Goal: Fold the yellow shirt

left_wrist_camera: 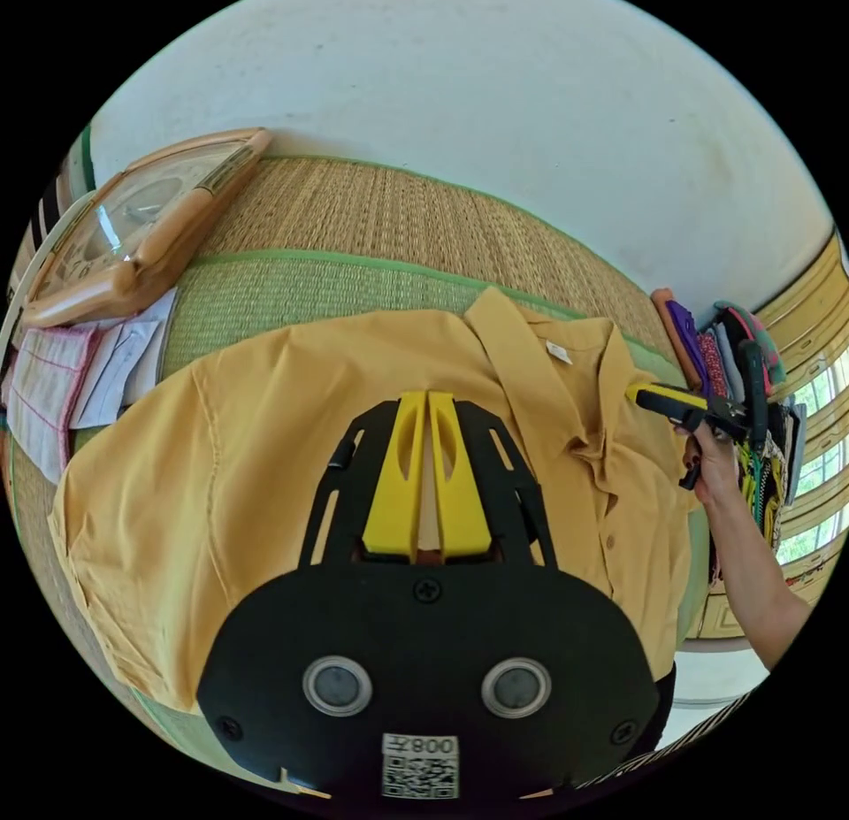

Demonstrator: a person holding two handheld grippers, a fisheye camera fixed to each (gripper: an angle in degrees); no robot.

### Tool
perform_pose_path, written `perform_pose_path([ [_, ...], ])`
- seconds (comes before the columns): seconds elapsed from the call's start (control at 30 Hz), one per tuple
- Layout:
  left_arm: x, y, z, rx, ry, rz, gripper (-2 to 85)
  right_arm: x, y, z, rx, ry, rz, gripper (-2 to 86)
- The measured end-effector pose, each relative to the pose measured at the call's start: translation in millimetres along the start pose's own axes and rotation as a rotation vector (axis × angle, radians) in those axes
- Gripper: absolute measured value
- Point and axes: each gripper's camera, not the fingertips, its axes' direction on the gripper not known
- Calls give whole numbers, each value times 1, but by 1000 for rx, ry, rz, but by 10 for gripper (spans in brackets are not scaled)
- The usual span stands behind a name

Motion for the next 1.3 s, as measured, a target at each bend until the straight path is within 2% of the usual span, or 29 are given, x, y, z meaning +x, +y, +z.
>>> perform_pose_path([
  [0.1, 6, -7, -1, 11, -34, 31, 3, 3, -6, -4, -10, 36, -43, 0],
  [0.17, 6, -12, -3, 15, -43, 35, 3, 20, -14, -9, 0, 146, 23, 1],
  [0.27, 6, -18, -6, 14, -42, 27, 3, 46, -25, -16, 0, 46, 87, 1],
  [0.37, 8, -19, -12, 10, -46, 33, 4, 53, -29, -25, -3, 32, 96, 1],
  [0.5, 16, -3, -37, 33, -53, 52, 3, 45, -20, -55, 91, 9, 94, 1],
  [0.63, 23, 22, -56, 34, -6, 109, 3, 13, -6, -82, 165, -115, 5, 1],
  [0.73, 20, 25, -51, -12, -99, 96, 4, -13, -18, -72, 115, -107, -59, 1],
  [0.83, 8, 20, -55, -4, -55, 71, 5, -11, -37, -50, 23, -56, -46, 2],
  [0.97, 9, 23, -67, -15, -67, 63, 9, 9, -50, -70, 30, -107, 32, 4],
  [1.17, 35, 101, -115, -41, 198, 129, 42, -33, -32, -128, 113, -149, -78, 25],
  [1.3, 76, 198, -140, -169, 297, 164, 62, -83, -41, -149, 132, -135, -195, 64],
])
